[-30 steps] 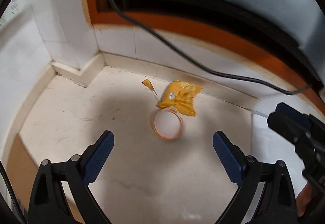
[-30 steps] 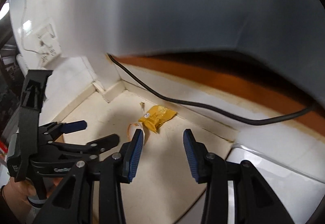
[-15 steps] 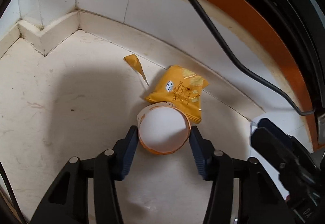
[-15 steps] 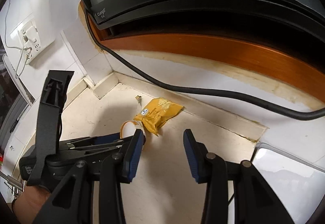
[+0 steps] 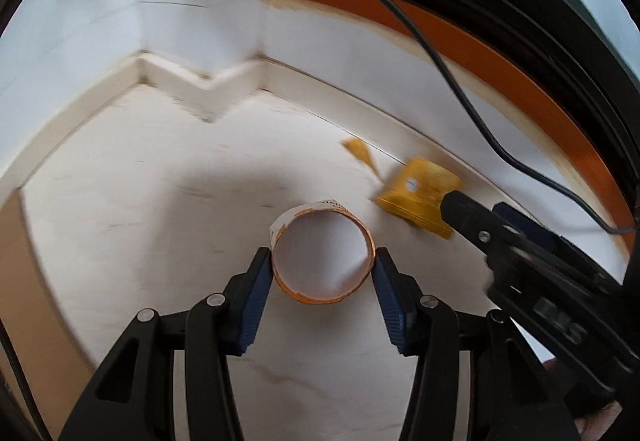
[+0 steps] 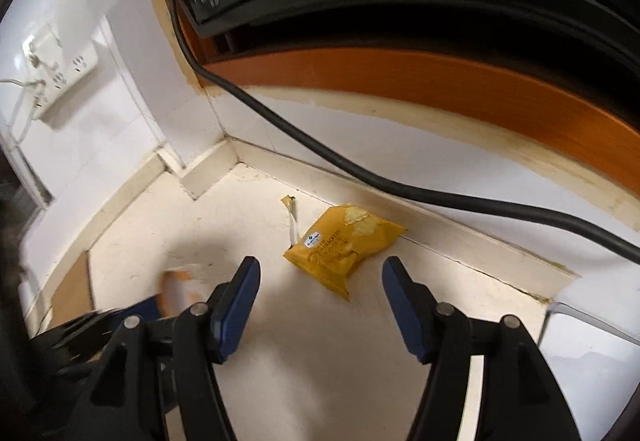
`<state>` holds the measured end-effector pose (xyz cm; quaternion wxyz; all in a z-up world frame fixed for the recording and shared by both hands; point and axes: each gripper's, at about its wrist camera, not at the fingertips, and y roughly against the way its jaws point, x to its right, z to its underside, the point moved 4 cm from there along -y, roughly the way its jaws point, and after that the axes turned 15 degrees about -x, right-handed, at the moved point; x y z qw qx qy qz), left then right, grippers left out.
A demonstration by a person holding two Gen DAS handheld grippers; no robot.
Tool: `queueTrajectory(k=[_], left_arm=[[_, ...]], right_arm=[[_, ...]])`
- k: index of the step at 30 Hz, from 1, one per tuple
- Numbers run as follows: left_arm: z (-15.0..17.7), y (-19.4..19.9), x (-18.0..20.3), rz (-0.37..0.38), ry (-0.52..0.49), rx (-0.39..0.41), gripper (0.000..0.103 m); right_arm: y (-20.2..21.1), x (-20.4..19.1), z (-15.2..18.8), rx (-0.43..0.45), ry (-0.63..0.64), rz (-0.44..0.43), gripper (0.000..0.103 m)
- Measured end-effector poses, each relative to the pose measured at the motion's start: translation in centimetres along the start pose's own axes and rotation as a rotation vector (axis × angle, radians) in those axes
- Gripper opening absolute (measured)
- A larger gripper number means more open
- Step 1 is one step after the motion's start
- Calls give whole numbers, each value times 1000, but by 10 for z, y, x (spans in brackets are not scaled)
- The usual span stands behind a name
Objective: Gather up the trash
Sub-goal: 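Grasp the orange-rimmed paper cup with the left tool while the right tool grasps the yellow chip bag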
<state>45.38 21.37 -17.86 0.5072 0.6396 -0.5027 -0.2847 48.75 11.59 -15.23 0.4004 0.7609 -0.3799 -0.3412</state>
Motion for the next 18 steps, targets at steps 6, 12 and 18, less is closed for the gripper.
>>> queueTrajectory(k=[6, 12, 18], left_arm=[[-12, 32, -31, -88, 87, 71, 49], [-14, 47, -55, -105, 158, 91, 49], [-9, 42, -65, -108, 186, 76, 49]], right_arm=[[-29, -4, -16, -29, -58, 89, 71], [-58, 3, -23, -63, -123, 149, 71], [-64, 6, -15, -67, -126, 149, 40]])
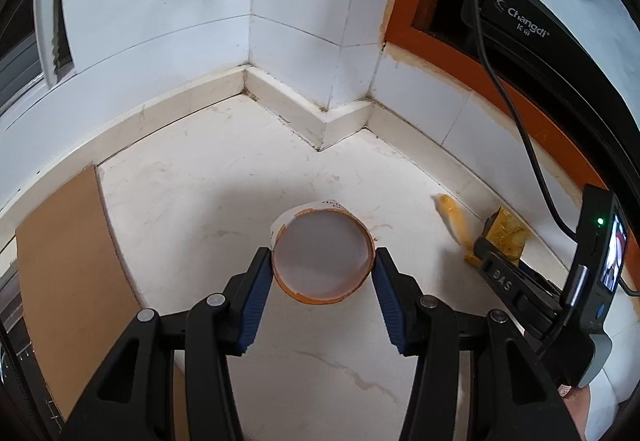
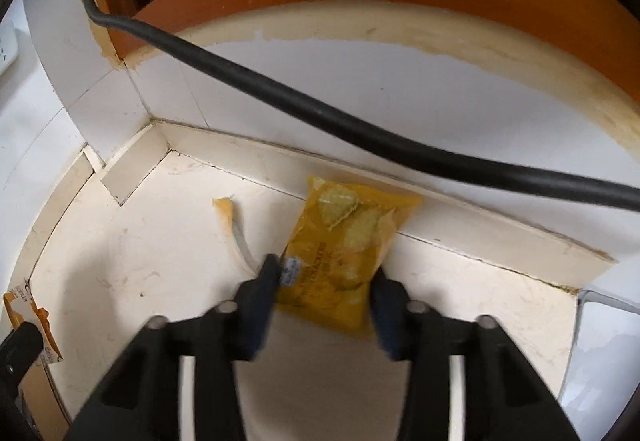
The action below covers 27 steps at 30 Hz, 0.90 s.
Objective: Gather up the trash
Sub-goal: 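Grasp the orange-rimmed paper cup with the left tool while the right tool grasps the yellow chip bag, then carry the paper cup and chip bag down over the floor bin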
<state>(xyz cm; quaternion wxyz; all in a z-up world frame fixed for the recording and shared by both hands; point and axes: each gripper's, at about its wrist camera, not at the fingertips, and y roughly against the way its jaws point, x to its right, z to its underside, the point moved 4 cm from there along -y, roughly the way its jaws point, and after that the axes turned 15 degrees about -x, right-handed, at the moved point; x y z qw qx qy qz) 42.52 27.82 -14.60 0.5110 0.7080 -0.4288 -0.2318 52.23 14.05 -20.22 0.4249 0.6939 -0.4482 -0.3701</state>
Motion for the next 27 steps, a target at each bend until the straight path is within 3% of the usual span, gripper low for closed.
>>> queueTrajectory(k=[3, 5, 15, 27], left_arm=[[5, 4, 0, 0, 0, -6, 49], [11, 9, 1, 4, -1, -10, 49], [68, 69, 23, 31, -20, -3, 49], [194, 183, 73, 49, -104, 44, 49]], right_arm=[[8, 3, 9, 8, 21, 4, 37], [18, 3, 17, 8, 45, -12, 22], [108, 21, 74, 50, 118, -104, 19], [237, 70, 195, 112, 228, -195, 18]])
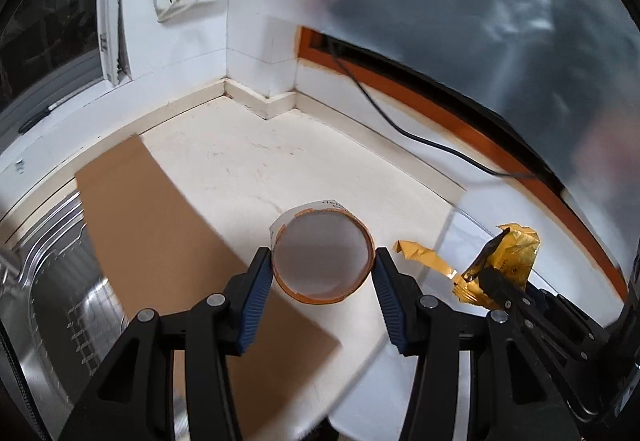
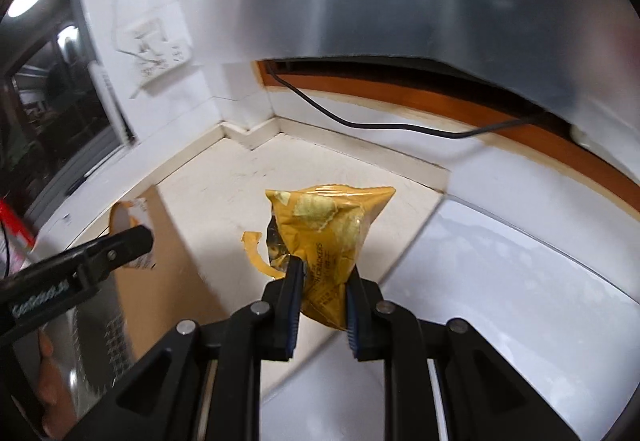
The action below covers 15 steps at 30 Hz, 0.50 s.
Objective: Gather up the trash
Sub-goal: 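Carry the paper cup and chip bag down over the floor bin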
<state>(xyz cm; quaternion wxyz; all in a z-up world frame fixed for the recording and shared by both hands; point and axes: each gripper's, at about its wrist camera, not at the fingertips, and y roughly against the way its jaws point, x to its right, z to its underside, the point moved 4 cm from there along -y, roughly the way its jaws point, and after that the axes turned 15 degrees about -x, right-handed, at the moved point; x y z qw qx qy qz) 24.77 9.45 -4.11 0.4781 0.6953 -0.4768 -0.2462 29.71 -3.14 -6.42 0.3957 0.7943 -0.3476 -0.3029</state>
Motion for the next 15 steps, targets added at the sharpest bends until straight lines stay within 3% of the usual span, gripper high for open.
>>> queueTrajectory(k=[9, 15], left_arm=[[105, 55, 33, -11, -39, -3, 49], [169, 61, 40, -19, -56, -52, 49]], right_arm=[[77, 9, 89, 14, 106, -45, 18], [99, 10, 148, -7, 159, -82, 18]])
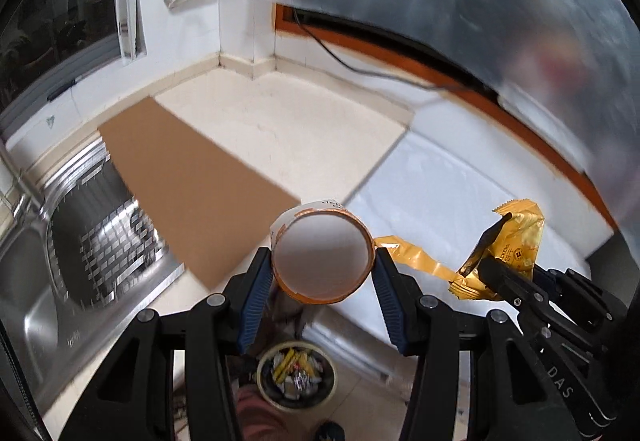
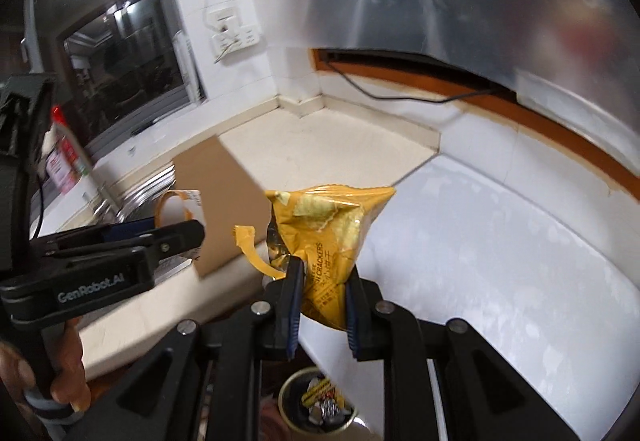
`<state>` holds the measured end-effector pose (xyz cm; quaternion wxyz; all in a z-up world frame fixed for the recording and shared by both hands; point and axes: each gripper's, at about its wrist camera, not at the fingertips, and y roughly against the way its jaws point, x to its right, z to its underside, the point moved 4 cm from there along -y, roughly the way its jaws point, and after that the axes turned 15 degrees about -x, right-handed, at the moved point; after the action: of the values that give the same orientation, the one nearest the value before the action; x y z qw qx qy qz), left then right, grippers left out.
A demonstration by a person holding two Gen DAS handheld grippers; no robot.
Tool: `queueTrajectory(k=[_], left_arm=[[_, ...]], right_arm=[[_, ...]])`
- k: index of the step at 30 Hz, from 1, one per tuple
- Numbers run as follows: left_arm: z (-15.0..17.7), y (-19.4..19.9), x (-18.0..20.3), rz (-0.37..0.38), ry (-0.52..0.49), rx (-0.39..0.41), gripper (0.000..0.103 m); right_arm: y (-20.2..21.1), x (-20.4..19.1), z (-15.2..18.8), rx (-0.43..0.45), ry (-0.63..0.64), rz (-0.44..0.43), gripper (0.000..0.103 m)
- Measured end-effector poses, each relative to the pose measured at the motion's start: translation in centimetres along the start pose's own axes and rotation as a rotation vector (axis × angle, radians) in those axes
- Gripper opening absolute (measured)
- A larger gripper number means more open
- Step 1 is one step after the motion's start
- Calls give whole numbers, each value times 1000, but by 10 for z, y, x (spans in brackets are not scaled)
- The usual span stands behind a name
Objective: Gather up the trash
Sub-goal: 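Carry the paper cup and chip bag down over the floor bin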
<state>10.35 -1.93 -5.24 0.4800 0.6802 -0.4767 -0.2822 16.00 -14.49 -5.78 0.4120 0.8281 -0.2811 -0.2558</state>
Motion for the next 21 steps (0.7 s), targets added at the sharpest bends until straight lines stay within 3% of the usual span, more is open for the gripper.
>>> queueTrajectory(k=[11, 21], left_arm=[[80, -41, -4, -39, -65, -127, 49], [129, -140, -10, 24, -125, -288, 49]], right_arm=[[-18, -17, 94, -85, 47, 13, 18], [-96, -26, 162, -232, 34, 58, 18]])
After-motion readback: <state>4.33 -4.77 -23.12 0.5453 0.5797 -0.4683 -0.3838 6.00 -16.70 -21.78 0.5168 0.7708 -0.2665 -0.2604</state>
